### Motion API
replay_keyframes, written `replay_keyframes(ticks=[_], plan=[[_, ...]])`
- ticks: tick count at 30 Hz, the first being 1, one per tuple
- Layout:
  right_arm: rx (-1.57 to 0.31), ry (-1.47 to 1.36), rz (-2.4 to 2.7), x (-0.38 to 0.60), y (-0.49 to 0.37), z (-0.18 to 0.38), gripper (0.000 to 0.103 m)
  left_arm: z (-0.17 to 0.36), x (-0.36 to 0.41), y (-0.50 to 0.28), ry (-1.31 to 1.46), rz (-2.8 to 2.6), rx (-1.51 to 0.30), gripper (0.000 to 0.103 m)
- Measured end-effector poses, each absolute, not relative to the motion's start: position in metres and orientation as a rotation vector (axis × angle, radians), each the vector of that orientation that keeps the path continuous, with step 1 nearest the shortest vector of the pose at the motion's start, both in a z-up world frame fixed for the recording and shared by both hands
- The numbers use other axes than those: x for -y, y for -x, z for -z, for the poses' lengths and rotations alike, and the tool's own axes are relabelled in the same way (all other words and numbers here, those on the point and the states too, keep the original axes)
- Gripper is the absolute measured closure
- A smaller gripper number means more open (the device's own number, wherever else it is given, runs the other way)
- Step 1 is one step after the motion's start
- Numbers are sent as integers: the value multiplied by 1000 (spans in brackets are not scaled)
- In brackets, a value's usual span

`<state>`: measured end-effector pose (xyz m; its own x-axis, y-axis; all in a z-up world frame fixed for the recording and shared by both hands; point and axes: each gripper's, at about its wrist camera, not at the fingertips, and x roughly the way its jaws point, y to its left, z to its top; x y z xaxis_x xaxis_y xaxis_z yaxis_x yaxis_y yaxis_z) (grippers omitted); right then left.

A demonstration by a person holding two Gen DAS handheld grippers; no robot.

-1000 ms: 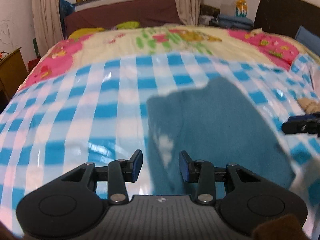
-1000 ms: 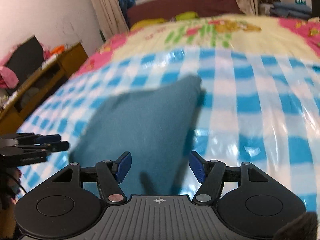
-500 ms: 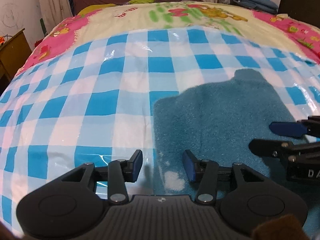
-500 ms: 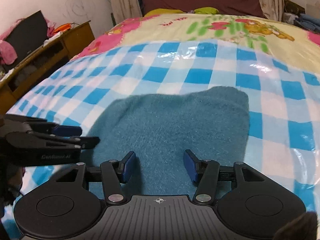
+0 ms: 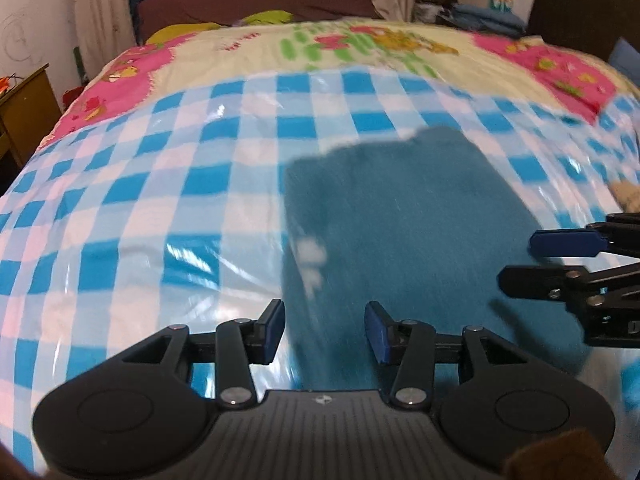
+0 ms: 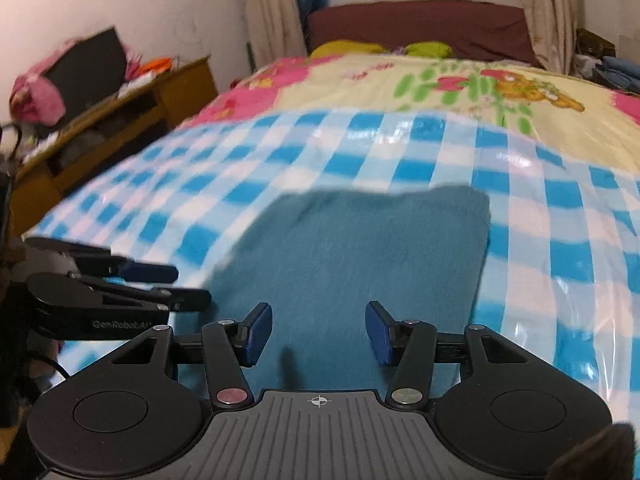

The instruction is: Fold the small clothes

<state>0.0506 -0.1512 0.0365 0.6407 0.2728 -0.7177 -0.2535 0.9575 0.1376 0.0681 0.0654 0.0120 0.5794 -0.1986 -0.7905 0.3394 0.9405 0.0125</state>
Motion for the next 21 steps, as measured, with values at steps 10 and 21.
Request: replay_keyframes(ticks=[10, 21], plan=[[-789, -90, -251, 158, -19, -43, 52, 5, -63, -55, -165, 268, -962, 53], [-824, -155, -202, 165, -6, -33, 50, 7, -63, -41, -135, 227, -982, 47]])
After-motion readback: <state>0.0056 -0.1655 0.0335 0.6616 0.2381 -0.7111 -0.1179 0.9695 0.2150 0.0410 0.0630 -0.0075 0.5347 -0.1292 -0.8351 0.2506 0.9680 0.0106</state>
